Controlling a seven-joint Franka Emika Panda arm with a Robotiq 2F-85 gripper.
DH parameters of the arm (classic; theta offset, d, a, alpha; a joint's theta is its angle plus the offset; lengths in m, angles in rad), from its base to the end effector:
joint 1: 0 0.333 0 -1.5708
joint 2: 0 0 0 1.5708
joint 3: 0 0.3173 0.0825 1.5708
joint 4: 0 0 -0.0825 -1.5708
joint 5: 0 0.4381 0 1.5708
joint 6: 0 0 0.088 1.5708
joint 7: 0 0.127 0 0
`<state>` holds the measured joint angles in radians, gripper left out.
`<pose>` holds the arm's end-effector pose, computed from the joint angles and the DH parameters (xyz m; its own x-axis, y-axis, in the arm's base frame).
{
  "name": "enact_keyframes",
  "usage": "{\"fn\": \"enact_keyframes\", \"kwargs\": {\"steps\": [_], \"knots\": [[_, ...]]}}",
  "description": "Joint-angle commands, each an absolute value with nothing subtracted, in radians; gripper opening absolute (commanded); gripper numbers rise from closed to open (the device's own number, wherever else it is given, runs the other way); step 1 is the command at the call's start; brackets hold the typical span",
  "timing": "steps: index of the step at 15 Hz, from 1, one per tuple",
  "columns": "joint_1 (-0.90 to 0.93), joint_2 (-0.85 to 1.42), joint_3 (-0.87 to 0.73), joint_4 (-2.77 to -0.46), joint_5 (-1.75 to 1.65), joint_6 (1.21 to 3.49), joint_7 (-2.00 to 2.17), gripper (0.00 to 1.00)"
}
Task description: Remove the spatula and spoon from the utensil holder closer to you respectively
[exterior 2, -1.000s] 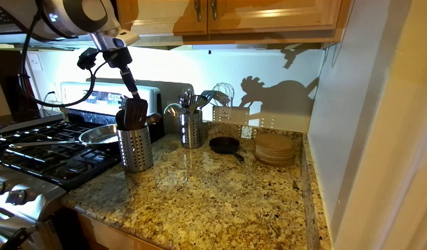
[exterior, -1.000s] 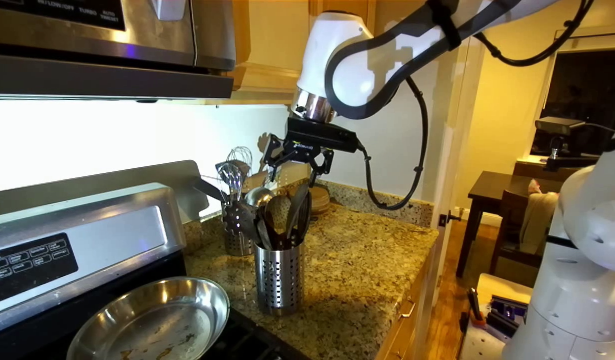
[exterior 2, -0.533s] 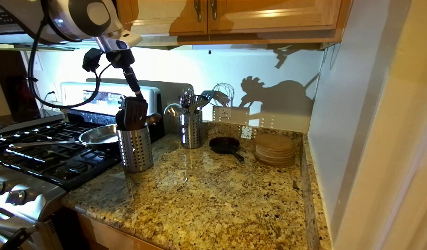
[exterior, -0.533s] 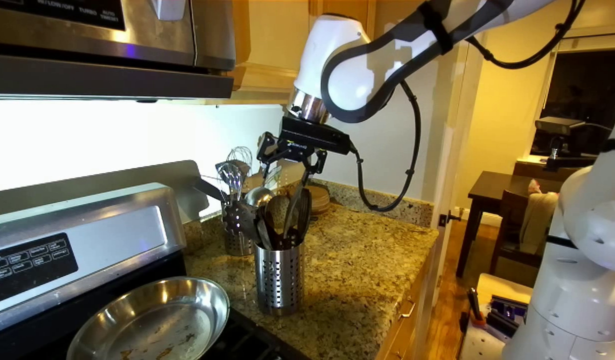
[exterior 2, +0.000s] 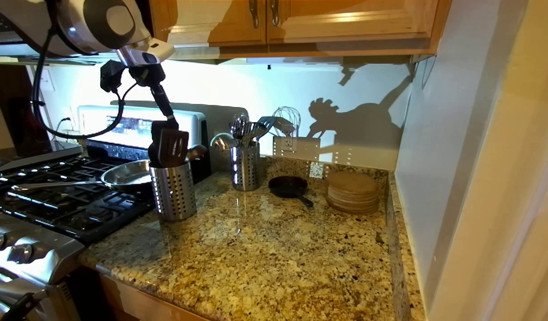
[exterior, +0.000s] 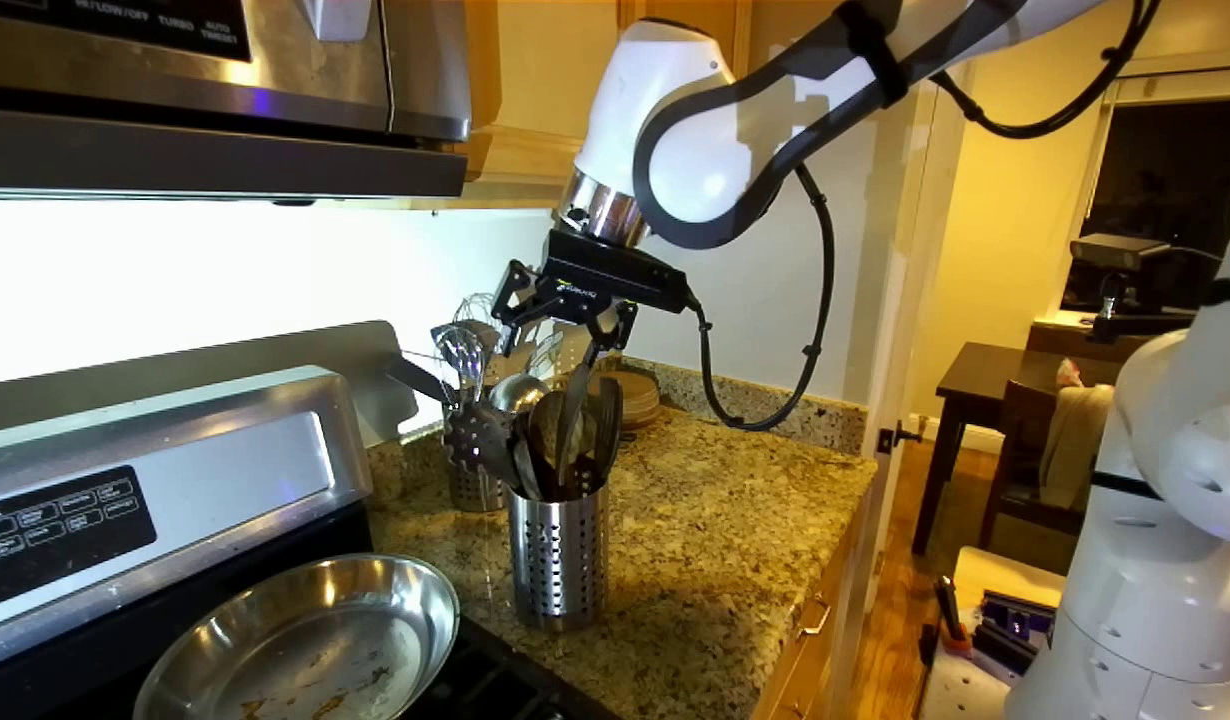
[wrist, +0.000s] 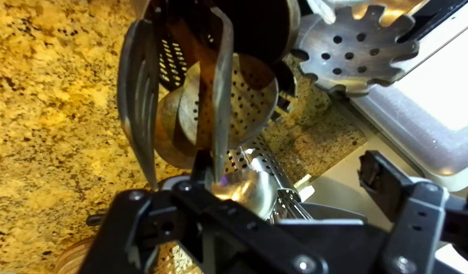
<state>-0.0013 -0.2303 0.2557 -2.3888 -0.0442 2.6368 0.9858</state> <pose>0.5371 0.1413 0.4101 0.6916 -0.6440 0.3271 -0.5584 -0.7640 -0.3233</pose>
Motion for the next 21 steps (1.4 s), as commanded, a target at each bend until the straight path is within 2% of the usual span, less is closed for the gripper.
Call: {"fn": "enact_keyframes", "kwargs": {"steps": [1,5,7,8,9,12,16,18,19,21], "knots": [[0.049,-0.181,0.237,-2.374,0.014,2.663,0.952,1.0],[0.074,-0.16,0.228,-2.384,0.065,2.664,0.935,1.0],[0.075,-0.162,0.226,-2.389,0.071,2.664,0.939,0.8],[0.074,-0.163,0.226,-2.391,0.071,2.663,0.943,0.77],[0.071,-0.171,0.227,-2.393,0.062,2.663,0.951,0.83],[0.065,-0.191,0.229,-2.395,0.039,2.661,0.967,0.89],[0.064,-0.211,0.234,-2.398,0.031,2.66,0.975,0.9],[0.062,-0.219,0.236,-2.402,0.036,2.66,0.989,0.83],[0.062,-0.221,0.237,-2.405,0.041,2.657,0.996,0.6],[0.068,-0.217,0.235,-2.407,0.057,2.66,0.989,0.55]]}}
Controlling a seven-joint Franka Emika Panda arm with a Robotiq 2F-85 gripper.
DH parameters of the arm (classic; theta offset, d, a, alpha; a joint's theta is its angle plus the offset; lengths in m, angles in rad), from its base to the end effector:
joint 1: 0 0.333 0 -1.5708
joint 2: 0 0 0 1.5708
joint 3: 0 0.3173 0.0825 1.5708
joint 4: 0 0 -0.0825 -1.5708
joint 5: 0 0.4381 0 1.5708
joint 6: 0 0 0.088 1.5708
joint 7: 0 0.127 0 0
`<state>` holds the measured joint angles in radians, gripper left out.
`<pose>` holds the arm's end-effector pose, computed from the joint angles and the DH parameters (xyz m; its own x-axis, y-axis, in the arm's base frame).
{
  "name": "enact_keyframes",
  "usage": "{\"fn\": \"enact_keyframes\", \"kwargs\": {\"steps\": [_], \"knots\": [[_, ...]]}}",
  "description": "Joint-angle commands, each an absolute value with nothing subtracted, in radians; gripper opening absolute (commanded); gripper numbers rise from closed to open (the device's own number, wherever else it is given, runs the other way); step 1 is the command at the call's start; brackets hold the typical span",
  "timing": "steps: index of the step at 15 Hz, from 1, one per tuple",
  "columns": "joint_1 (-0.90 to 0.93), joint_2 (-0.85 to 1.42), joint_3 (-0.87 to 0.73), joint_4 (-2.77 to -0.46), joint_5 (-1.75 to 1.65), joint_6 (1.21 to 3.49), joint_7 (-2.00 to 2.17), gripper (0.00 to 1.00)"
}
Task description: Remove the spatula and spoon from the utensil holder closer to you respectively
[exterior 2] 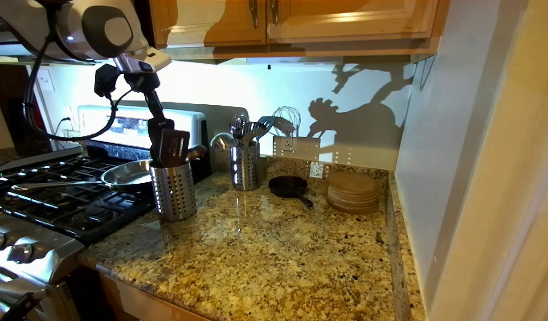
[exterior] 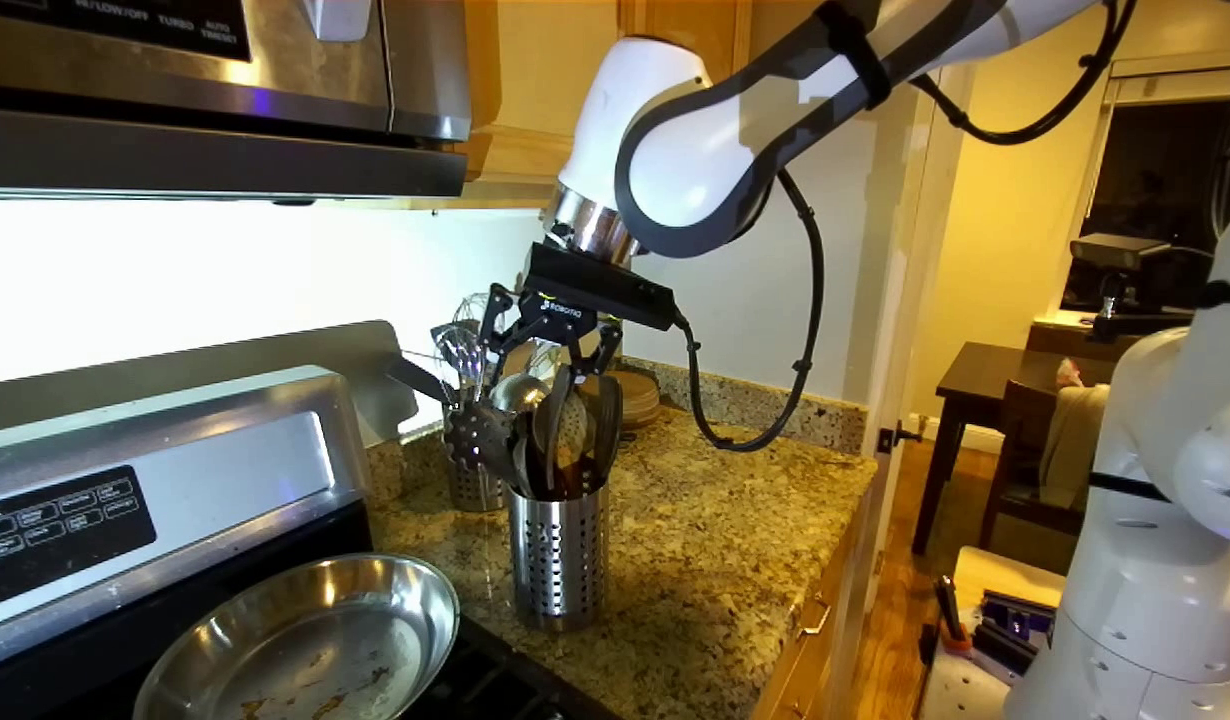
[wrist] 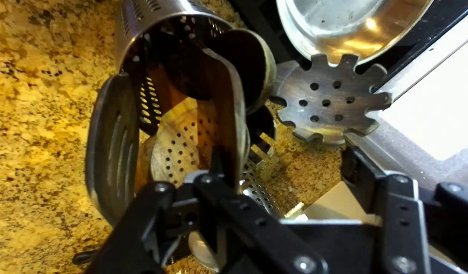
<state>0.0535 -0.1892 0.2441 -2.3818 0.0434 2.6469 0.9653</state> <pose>0.5361 0.1641 0.3934 0.7113 -0.6547 0.2558 -0.5625 -0.7484 -0.3514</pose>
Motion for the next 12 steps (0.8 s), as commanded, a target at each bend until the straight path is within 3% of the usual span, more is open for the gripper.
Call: {"fn": "enact_keyframes", "kwargs": {"steps": [1,7,9,12], "knots": [[0.068,-0.216,0.235,-2.408,0.059,2.66,0.99,0.49],[0.066,-0.218,0.233,-2.418,0.062,2.661,0.992,0.1],[0.067,-0.218,0.233,-2.418,0.063,2.66,0.992,0.05],[0.065,-0.221,0.233,-2.421,0.061,2.648,0.995,0.07]]}}
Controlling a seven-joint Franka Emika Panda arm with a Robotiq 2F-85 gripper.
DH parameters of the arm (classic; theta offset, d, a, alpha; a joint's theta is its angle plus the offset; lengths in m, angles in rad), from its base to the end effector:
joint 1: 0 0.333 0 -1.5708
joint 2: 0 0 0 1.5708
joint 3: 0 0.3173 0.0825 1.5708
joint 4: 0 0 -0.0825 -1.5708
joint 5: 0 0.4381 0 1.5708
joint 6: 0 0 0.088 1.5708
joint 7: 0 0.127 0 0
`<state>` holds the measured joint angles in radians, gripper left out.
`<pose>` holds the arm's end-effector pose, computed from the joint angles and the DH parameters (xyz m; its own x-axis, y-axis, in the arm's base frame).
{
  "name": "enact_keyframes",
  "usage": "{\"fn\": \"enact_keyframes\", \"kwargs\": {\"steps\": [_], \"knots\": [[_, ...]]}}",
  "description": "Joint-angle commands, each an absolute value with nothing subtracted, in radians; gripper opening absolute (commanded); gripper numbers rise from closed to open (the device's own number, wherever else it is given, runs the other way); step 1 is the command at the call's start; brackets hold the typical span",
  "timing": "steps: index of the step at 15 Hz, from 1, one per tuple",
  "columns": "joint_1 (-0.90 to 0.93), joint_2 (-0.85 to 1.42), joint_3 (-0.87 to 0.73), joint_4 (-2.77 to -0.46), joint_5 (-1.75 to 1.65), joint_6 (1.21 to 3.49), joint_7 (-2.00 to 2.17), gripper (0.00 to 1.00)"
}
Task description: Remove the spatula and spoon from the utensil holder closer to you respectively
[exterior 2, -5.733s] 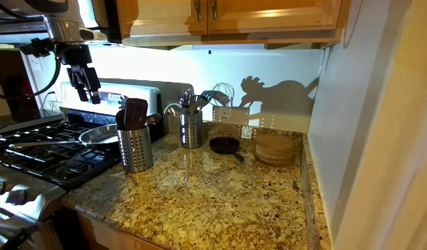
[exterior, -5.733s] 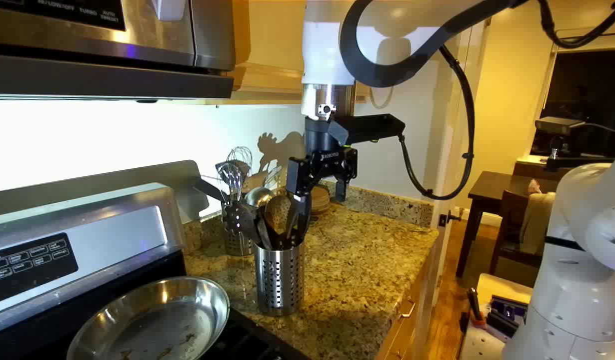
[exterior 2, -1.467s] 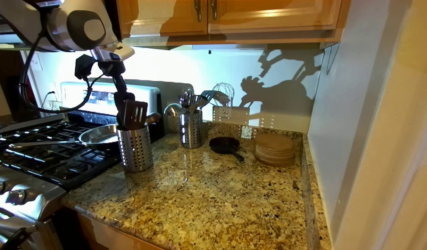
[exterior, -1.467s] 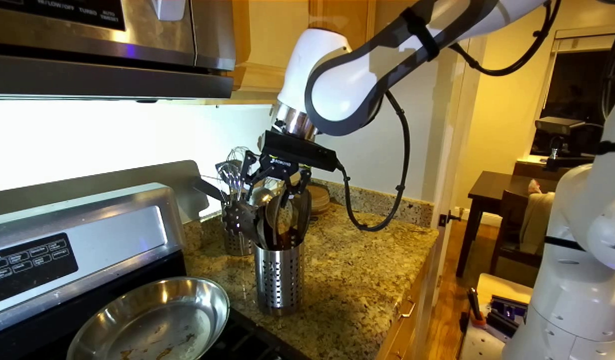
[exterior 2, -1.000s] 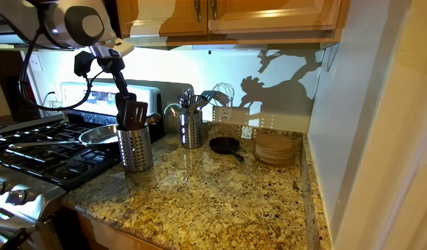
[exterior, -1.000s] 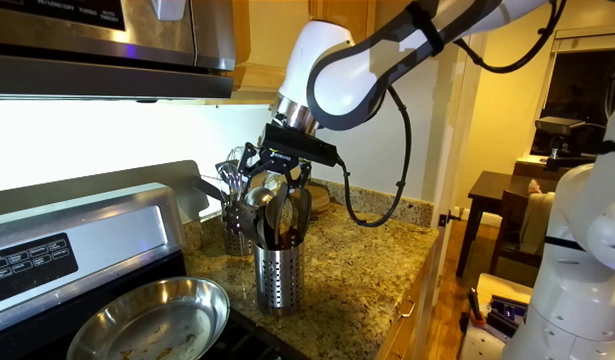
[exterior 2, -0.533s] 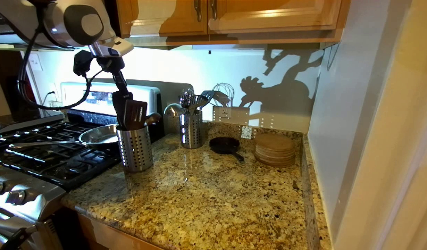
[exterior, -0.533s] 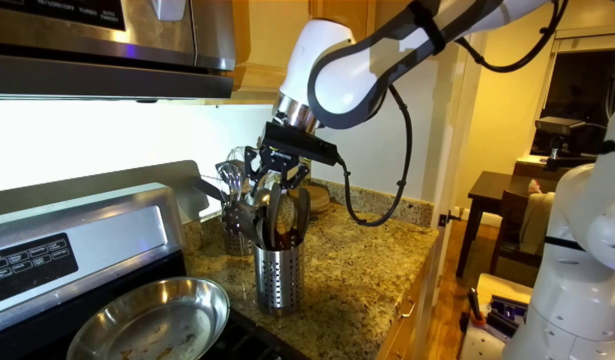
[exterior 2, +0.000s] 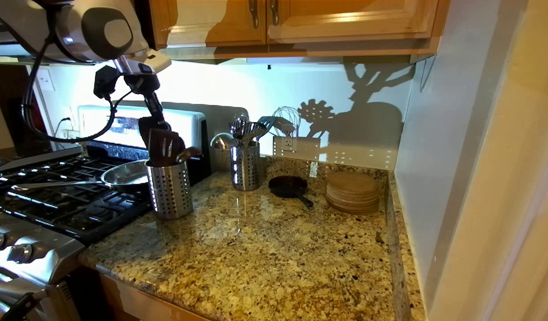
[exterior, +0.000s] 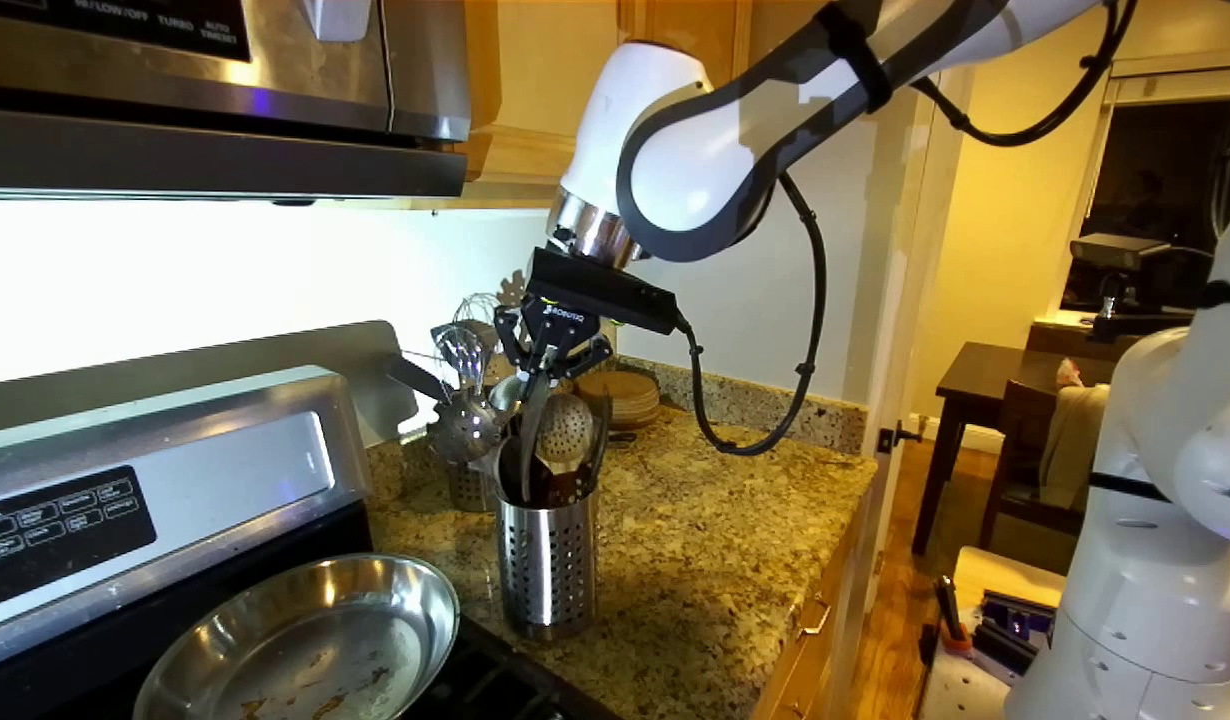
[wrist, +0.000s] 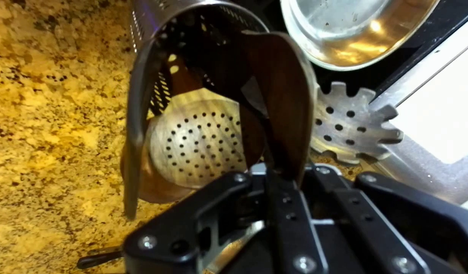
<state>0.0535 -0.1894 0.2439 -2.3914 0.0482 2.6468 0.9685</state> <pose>0.5337 0.1629 0.3884 0.7098 -0.6598 0.2469 -0.5708 -0.7440 -0.3472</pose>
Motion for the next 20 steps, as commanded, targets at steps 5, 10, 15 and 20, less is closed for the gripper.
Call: {"fn": "enact_keyframes", "kwargs": {"steps": [5,10,15,20], "knots": [[0.067,-0.23,0.232,-2.419,0.061,2.608,1.004,0.36],[0.082,-0.25,0.235,-2.397,0.067,2.525,0.995,0.64],[0.101,-0.257,0.228,-2.378,0.116,2.468,0.976,0.95],[0.104,-0.26,0.227,-2.394,0.152,2.468,0.984,0.78]]}}
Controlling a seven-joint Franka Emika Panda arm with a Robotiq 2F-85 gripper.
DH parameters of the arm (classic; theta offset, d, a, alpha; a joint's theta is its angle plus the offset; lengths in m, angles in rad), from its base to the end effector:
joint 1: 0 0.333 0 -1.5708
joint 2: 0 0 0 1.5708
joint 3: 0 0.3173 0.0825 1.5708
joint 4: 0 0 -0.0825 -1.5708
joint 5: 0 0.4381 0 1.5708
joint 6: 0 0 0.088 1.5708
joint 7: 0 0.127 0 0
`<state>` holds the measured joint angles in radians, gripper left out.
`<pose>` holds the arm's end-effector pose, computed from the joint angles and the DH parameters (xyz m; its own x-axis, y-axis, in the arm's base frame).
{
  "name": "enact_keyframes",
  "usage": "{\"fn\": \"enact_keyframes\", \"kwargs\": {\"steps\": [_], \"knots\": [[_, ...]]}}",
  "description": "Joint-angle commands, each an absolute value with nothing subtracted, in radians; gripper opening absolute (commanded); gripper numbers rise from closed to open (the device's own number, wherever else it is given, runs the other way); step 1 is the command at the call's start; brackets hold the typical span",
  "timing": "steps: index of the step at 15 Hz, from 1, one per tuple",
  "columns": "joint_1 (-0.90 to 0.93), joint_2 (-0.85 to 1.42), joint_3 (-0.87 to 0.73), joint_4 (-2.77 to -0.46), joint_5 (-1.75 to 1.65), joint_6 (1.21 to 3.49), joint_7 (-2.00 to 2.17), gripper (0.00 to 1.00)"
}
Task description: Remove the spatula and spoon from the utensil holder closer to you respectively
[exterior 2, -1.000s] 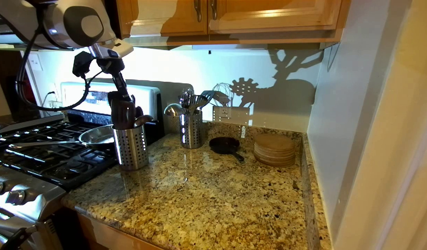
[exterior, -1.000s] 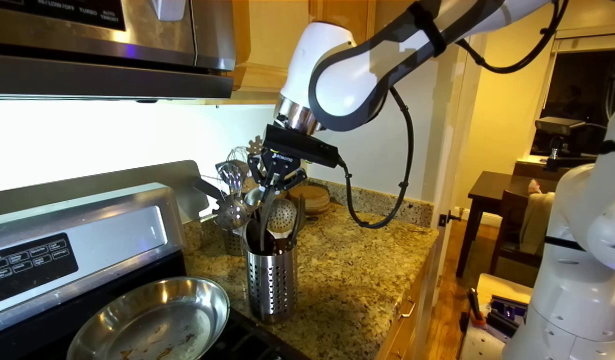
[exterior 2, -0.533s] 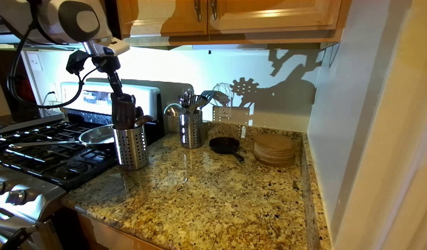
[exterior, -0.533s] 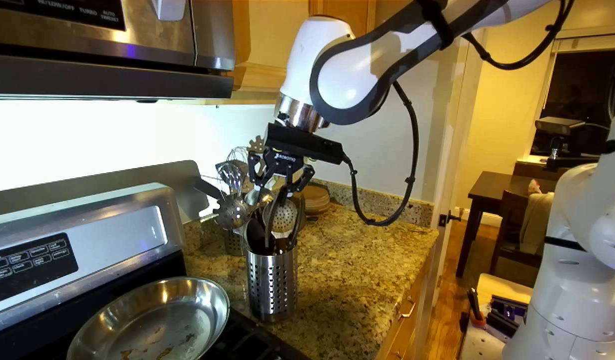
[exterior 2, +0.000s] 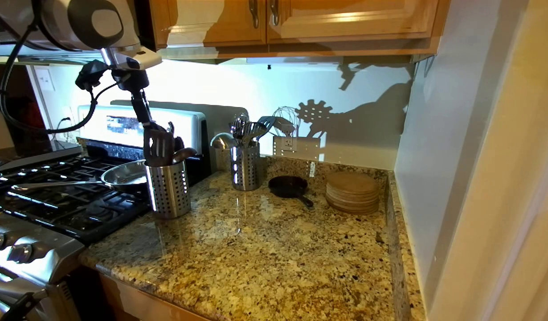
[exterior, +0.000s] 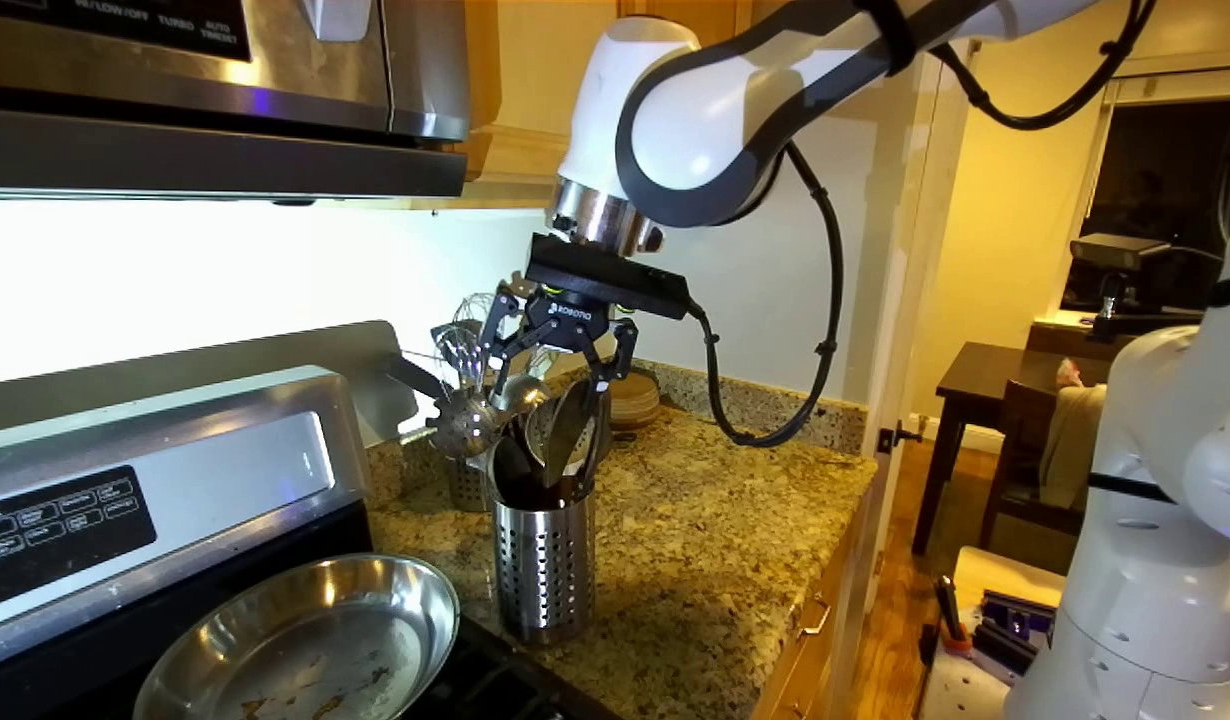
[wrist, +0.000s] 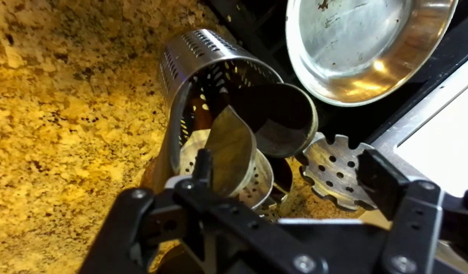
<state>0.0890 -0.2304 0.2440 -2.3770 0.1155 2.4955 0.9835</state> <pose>0.5165 0.1796 0.3984 0.7224 -0.6747 0.1517 -0.6159 -0.7275 -0.3024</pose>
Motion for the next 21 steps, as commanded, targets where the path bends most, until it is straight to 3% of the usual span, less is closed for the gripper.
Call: {"fn": "enact_keyframes", "kwargs": {"steps": [1,3,5,6,7,10,16,21], "knots": [[0.105,-0.261,0.227,-2.398,0.159,2.468,0.985,0.77],[0.103,-0.266,0.228,-2.405,0.167,2.465,0.993,0.83],[0.099,-0.268,0.232,-2.408,0.161,2.462,1.008,0.8],[0.099,-0.268,0.234,-2.408,0.158,2.459,1.013,0.83],[0.099,-0.269,0.234,-2.408,0.158,2.457,1.016,0.93],[0.096,-0.274,0.235,-2.412,0.152,2.445,1.032,1.0],[0.071,-0.281,0.229,-2.423,0.125,2.415,1.13,0.99],[0.039,-0.282,0.224,-2.415,0.063,2.398,1.211,0.81]]}}
